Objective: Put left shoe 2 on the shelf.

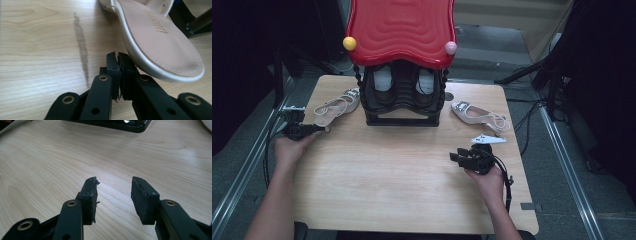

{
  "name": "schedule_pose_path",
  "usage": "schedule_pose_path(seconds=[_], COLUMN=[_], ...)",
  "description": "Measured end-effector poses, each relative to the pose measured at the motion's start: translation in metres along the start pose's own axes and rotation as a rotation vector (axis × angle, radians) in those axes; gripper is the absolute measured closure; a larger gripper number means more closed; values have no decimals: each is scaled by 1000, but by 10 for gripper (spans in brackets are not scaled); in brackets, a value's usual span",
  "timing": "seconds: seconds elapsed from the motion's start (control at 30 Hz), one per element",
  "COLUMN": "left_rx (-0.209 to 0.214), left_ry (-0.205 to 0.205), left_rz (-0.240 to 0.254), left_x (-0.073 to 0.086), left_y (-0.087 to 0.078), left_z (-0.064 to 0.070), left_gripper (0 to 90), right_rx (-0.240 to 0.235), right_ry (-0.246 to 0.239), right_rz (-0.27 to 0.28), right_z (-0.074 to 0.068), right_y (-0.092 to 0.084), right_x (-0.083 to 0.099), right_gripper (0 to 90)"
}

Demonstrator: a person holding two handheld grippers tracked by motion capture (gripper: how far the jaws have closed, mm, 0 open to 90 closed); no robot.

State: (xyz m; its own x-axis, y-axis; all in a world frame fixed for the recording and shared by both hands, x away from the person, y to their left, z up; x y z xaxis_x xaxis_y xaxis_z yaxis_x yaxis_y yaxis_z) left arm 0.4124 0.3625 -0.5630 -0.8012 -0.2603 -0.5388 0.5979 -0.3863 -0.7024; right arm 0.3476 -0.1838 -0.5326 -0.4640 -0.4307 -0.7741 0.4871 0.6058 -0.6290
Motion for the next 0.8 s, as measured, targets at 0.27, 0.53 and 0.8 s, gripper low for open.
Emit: schedule_pose_path(seconds=[0.27, 0.53, 0.8], left_rx=[20, 64, 48], left_ry=[-16, 14, 25], left_rz=[-25, -42, -65], left_x=[3, 6, 9], left_y=[5, 13, 18], left_z=[15, 38, 44], left_gripper=[866, 850, 829], right_rx=[-5, -6, -6], right_ry=[-8, -6, -8], right_rz=[-1, -6, -7], right_z=[-2, -2, -2], right_y=[2, 2, 3], right_x=[-1, -1, -1], right_gripper=[570, 568, 569])
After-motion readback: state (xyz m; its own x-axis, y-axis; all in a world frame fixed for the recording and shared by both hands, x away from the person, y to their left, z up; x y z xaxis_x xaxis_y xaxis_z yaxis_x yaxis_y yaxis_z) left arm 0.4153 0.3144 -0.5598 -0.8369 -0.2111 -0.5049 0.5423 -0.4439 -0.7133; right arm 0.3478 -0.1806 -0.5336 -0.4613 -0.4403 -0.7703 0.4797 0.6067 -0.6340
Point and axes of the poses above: each handheld gripper's, and its own axes: y roughly forward along the jaws, x roughly out of its underside, z roughly to its right, the point moved 4 cm from there along y, roughly forward along the jaws, and after that the axes turned 15 degrees about -y, right-handed, at the moved point
